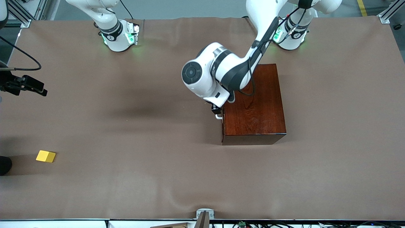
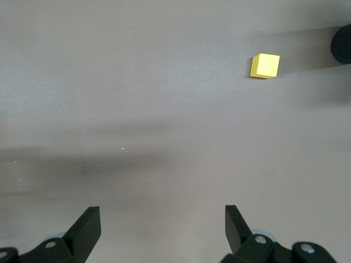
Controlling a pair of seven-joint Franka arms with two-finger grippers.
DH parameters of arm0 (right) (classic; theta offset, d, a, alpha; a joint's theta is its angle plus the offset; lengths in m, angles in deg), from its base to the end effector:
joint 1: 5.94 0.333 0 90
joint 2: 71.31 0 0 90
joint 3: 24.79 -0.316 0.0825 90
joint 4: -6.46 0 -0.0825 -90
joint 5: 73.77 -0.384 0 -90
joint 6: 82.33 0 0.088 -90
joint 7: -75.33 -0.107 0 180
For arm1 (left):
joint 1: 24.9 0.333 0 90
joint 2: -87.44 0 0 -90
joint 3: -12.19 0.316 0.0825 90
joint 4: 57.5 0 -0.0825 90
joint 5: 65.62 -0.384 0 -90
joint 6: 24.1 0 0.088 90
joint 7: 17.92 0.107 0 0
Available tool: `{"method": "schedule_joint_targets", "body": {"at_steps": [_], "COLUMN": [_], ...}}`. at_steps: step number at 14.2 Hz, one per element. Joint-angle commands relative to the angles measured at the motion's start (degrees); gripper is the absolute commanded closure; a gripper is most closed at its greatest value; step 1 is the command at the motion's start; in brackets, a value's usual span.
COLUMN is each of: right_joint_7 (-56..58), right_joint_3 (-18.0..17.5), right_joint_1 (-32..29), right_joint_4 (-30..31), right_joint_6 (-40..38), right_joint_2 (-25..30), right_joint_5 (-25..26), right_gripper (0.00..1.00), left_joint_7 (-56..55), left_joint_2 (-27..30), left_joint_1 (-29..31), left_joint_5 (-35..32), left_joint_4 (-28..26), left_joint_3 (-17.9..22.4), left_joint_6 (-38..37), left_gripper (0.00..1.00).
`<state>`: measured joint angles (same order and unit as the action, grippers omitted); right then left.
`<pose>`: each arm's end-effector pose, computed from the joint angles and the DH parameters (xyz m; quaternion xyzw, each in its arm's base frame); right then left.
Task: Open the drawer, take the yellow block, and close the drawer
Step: 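Push the drawer into the wooden box with the left gripper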
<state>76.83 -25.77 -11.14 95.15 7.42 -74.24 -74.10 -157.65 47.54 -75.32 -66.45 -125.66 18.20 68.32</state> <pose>0.5677 -0.0415 0.6062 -0.9996 0.0238 0.0161 0.0041 0.4966 -0.5109 0.3571 -0.6733 -0.7259 -0.0469 0.1326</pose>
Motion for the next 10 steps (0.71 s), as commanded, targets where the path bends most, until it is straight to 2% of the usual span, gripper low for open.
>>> {"method": "schedule_joint_targets", "body": {"at_steps": [1, 4, 10], "right_joint_7": [0.3, 0.3, 0.3], "right_joint_3": [-0.2, -0.2, -0.2], "right_joint_1": [-0.4, -0.4, -0.4], "right_joint_4": [-0.6, -0.6, -0.6], "right_joint_6": [-0.2, -0.2, -0.2], "right_joint_2": [0.1, 0.1, 0.1], "right_joint_5": [0.7, 0.7, 0.7], "right_gripper": [0.0, 0.0, 0.0], "left_joint_7": [3.7, 11.7, 35.5], "left_joint_2": [5.4, 9.1, 13.2], "left_joint_1": [0.2, 2.8, 16.2], "left_joint_5": [-1.5, -1.5, -1.0], "left_joint_4": [-0.8, -0.8, -1.3], "left_joint_3": [0.2, 1.3, 1.5], "left_joint_6": [0.2, 0.2, 0.2], "left_gripper": [0.0, 0.0, 0.0]}}
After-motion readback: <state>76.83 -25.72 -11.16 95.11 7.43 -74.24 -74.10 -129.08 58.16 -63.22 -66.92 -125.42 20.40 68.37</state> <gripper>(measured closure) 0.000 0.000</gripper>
